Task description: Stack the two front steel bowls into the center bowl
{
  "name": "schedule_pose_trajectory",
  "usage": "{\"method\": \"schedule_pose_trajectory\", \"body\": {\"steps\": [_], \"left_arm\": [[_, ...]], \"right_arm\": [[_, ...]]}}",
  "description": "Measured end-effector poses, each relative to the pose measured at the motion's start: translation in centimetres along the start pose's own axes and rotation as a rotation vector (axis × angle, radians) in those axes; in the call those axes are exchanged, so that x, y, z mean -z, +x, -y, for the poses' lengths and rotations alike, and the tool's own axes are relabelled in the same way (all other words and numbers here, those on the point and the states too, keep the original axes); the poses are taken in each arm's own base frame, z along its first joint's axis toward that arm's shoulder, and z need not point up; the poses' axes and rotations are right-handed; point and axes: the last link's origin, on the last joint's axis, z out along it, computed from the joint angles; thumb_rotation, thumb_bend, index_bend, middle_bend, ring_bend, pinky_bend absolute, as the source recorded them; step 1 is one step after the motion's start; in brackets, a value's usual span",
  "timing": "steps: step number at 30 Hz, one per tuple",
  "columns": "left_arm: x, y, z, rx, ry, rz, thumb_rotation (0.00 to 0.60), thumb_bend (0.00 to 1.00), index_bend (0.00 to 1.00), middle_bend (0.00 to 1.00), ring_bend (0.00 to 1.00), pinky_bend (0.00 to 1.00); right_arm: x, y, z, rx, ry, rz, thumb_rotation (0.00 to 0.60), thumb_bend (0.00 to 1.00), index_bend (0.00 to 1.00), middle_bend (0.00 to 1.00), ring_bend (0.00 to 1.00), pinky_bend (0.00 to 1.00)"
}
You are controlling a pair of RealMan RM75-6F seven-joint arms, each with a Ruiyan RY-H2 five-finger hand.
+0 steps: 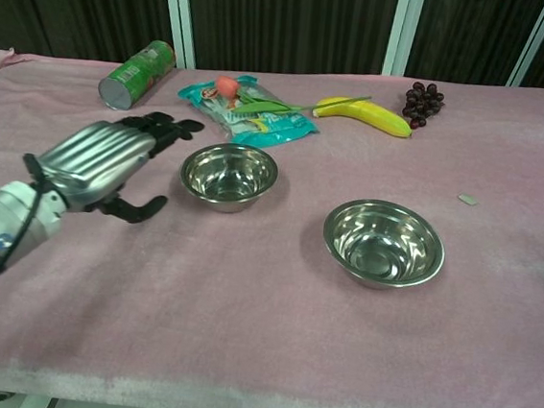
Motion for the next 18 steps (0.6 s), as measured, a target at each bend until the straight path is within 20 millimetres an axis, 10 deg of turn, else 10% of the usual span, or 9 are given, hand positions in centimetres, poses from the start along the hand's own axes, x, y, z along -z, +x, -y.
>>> {"method": "schedule_pose_trajectory", "body": {"steps": [7, 18], "left_arm": [[9.1, 2.6, 7.0, -0.133, 0.112, 0.048, 0.6, 0.41, 0.0, 0.09, 0.0, 0.11], [17.3, 3.4, 9.9, -0.022, 0.119, -0.009, 0.6, 0.41, 0.0, 0.1, 0.0, 0.1]], "right_arm": [[-3.4, -2.4, 2.7, 0.079, 0.122, 0.066, 0.6, 0.39, 0.0, 0.0, 0.0, 0.0], [-14.1, -6.2, 11.3, 0.164, 0.314, 0.086, 0.6, 0.39, 0.24, 0.0, 0.0, 0.0]]}}
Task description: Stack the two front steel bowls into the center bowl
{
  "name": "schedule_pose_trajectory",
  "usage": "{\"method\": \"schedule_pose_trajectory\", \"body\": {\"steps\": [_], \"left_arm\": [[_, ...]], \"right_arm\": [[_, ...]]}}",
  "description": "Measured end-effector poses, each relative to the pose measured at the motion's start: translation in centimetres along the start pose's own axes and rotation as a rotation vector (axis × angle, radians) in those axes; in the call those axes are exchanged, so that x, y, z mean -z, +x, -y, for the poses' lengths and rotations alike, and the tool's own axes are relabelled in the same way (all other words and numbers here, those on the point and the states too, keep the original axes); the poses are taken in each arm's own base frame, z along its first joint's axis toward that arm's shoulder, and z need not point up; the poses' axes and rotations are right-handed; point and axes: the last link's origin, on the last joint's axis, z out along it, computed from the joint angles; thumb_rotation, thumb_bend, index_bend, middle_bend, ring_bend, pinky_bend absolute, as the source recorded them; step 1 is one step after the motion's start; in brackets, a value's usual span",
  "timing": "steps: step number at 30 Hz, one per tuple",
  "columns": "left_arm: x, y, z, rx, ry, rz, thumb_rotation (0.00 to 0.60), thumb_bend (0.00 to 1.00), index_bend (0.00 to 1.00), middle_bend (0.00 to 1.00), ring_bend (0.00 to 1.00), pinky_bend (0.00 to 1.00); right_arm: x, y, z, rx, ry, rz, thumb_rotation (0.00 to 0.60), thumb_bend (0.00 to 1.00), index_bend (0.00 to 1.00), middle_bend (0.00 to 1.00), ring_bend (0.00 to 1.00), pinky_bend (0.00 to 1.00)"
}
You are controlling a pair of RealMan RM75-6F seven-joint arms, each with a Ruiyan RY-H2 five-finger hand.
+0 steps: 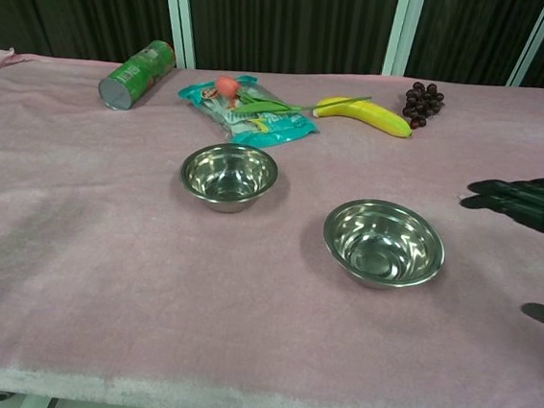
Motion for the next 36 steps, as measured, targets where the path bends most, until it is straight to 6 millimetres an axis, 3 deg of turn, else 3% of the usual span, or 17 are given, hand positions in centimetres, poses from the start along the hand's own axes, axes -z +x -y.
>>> {"method": "schedule_pose_trajectory", "body": {"steps": [6, 9, 14, 19, 26, 36], "left_arm": [[0.9, 0.2, 0.9, -0.003, 0.032, -0.008, 0.6, 0.41, 0.0, 0.1, 0.0, 0.1], [1.0, 0.2, 1.0, 0.002, 0.042, 0.005, 0.6, 0.41, 0.0, 0.1, 0.0, 0.1], [0.8, 0.1, 1.2, 0.0, 0.057, 0.02, 0.6, 0.41, 0.0, 0.1, 0.0, 0.1], [0.9, 0.2, 1.3, 0.005, 0.065, 0.032, 0.6, 0.41, 0.0, 0.1, 0.0, 0.1], [0.8, 0.2, 1.2, 0.012, 0.066, 0.046, 0.6, 0.41, 0.0, 0.1, 0.0, 0.1], [0.4, 0.5, 1.6, 0.023, 0.077, 0.051, 0.6, 0.41, 0.0, 0.1, 0.0, 0.1]], "right_arm": [[-5.1, -0.7, 2.6, 0.012, 0.054, 0.026, 0.6, 0.39, 0.37, 0.0, 0.0, 0.0], [-6.5, -1.4, 3.6, 0.005, 0.073, 0.028, 0.6, 0.39, 0.46, 0.0, 0.0, 0.0], [-7.8, -1.9, 4.4, -0.02, 0.089, 0.005, 0.6, 0.43, 0.65, 0.0, 0.0, 0.0], [-8.6, -1.9, 4.7, -0.009, 0.094, -0.021, 0.6, 0.56, 0.76, 0.0, 0.0, 0.0], [-9.1, -0.2, 4.4, 0.005, 0.065, -0.127, 0.6, 0.61, 0.76, 0.0, 0.0, 0.0], [-12.4, 5.1, 5.4, 0.025, 0.022, -0.282, 0.6, 0.61, 0.75, 0.0, 0.0, 0.0]]}}
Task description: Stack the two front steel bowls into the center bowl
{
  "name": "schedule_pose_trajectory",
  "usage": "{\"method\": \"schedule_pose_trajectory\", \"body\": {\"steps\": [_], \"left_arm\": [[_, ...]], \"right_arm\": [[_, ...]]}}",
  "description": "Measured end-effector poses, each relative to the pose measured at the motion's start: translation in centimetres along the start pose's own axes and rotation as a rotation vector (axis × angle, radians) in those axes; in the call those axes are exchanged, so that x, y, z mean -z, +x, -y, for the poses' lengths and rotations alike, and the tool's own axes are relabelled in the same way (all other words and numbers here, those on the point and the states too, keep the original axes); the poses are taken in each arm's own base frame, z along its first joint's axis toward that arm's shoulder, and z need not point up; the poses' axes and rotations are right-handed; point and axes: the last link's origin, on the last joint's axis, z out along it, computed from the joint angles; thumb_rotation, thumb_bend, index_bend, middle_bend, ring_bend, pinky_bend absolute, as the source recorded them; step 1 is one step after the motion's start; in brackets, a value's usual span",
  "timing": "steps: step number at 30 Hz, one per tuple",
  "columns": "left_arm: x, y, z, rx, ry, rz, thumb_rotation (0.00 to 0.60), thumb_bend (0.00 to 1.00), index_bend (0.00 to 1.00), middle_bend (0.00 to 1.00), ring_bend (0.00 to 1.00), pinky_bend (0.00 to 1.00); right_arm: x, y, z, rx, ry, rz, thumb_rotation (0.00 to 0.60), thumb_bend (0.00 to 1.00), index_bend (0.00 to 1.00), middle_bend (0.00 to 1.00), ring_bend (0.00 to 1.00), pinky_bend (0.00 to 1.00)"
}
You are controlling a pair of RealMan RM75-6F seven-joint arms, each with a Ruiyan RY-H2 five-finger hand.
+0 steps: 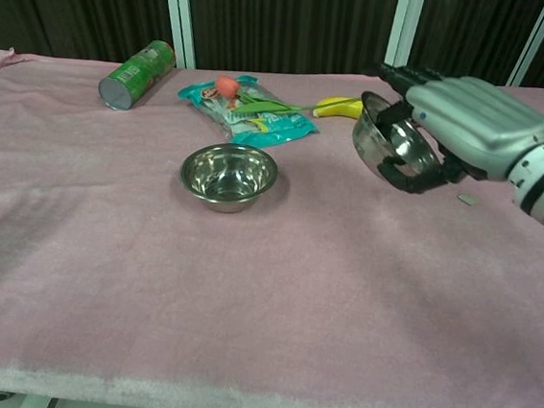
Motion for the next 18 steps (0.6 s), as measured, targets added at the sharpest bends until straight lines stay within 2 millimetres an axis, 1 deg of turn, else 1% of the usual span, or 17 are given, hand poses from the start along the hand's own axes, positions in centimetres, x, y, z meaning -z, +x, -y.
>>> {"method": "schedule_pose_trajectory", "body": {"steps": [2, 4, 8, 12, 15, 18], "left_arm": [[-0.1, 0.0, 0.1, 0.003, 0.002, 0.001, 0.6, 0.41, 0.0, 0.1, 0.0, 0.1], [-0.2, 0.1, 0.2, 0.007, 0.006, 0.001, 0.6, 0.41, 0.0, 0.1, 0.0, 0.1], [-0.4, 0.3, 0.5, 0.011, 0.015, -0.001, 0.6, 0.41, 0.0, 0.1, 0.0, 0.1], [-0.5, 0.4, 0.9, 0.016, 0.028, 0.0, 0.6, 0.41, 0.0, 0.1, 0.01, 0.1], [-0.5, 0.6, 1.1, 0.02, 0.031, -0.003, 0.6, 0.41, 0.0, 0.1, 0.01, 0.1], [-0.5, 0.7, 1.1, 0.023, 0.032, -0.006, 0.6, 0.41, 0.0, 0.1, 0.01, 0.1]], "right_arm": [[-1.2, 0.6, 0.8, 0.014, 0.005, -0.014, 0.6, 0.61, 0.75, 0.0, 0.0, 0.0], [-2.8, 1.0, 2.1, 0.023, 0.019, -0.023, 0.6, 0.61, 0.74, 0.0, 0.0, 0.0], [-5.8, 1.2, 5.9, 0.022, 0.063, -0.028, 0.6, 0.61, 0.73, 0.0, 0.0, 0.0], [-8.4, 0.2, 10.0, 0.019, 0.092, -0.025, 0.6, 0.61, 0.73, 0.0, 0.0, 0.0], [-9.8, -0.8, 12.4, 0.018, 0.094, -0.013, 0.6, 0.61, 0.73, 0.0, 0.0, 0.0], [-10.7, -1.7, 13.9, 0.035, 0.088, 0.003, 0.6, 0.61, 0.72, 0.0, 0.0, 0.0]]}}
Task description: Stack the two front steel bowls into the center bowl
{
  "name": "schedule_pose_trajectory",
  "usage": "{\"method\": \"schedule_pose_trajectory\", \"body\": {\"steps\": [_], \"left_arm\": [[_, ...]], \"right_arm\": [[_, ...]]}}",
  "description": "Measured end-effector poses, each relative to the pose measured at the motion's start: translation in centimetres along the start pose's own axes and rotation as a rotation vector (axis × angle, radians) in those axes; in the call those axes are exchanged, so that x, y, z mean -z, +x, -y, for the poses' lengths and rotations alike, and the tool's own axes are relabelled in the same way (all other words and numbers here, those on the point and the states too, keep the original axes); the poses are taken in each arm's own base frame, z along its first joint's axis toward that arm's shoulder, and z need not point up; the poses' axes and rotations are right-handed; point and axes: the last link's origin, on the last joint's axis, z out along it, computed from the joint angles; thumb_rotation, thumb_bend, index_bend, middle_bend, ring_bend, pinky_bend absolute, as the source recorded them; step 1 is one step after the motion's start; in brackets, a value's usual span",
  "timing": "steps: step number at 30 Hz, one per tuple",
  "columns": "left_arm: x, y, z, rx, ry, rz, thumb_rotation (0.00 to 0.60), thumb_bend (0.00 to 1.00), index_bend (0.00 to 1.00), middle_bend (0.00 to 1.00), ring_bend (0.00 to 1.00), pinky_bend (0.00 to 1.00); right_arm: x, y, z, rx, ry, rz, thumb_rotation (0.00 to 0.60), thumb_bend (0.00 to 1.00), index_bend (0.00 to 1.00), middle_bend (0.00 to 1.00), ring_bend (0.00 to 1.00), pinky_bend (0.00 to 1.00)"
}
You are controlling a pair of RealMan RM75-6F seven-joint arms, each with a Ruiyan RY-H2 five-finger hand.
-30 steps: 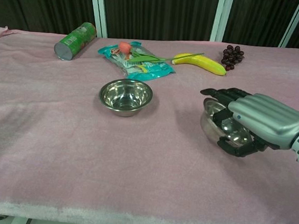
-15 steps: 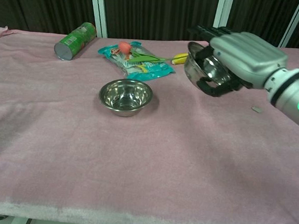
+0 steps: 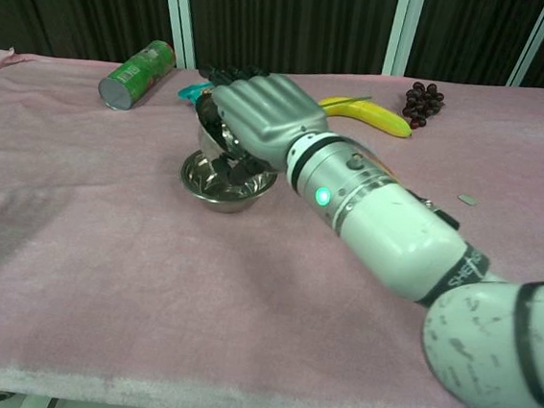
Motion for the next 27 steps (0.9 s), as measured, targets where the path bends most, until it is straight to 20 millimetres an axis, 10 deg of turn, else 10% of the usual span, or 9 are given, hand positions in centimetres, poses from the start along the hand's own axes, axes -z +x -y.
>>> {"method": "schedule_pose_trajectory", "body": {"steps": [5, 13, 17, 23, 27], "left_arm": [[0.2, 0.2, 0.1, 0.005, 0.0, -0.006, 0.6, 0.41, 0.0, 0.1, 0.01, 0.1], [0.3, 0.3, 0.1, 0.007, 0.0, -0.004, 0.6, 0.41, 0.0, 0.1, 0.01, 0.1], [0.3, 0.3, 0.1, 0.004, 0.0, -0.005, 0.6, 0.41, 0.0, 0.1, 0.01, 0.1], [0.6, 0.5, -0.1, 0.0, -0.006, -0.01, 0.6, 0.41, 0.0, 0.1, 0.01, 0.1], [0.8, 0.6, -0.3, -0.01, -0.007, -0.012, 0.6, 0.41, 0.0, 0.1, 0.01, 0.11]], "right_arm": [[-0.7, -0.9, 0.9, 0.026, -0.017, 0.026, 0.6, 0.61, 0.67, 0.0, 0.0, 0.0], [-1.0, -2.8, 0.1, 0.065, -0.067, 0.11, 0.6, 0.47, 0.06, 0.0, 0.0, 0.0], [-0.1, -2.1, -0.4, 0.038, -0.048, 0.116, 0.6, 0.41, 0.0, 0.0, 0.0, 0.0], [4.1, 0.5, -2.9, -0.017, 0.002, 0.111, 0.6, 0.37, 0.0, 0.0, 0.0, 0.0], [10.4, 3.2, -7.1, -0.009, 0.013, 0.132, 0.6, 0.37, 0.0, 0.0, 0.0, 0.0]]}}
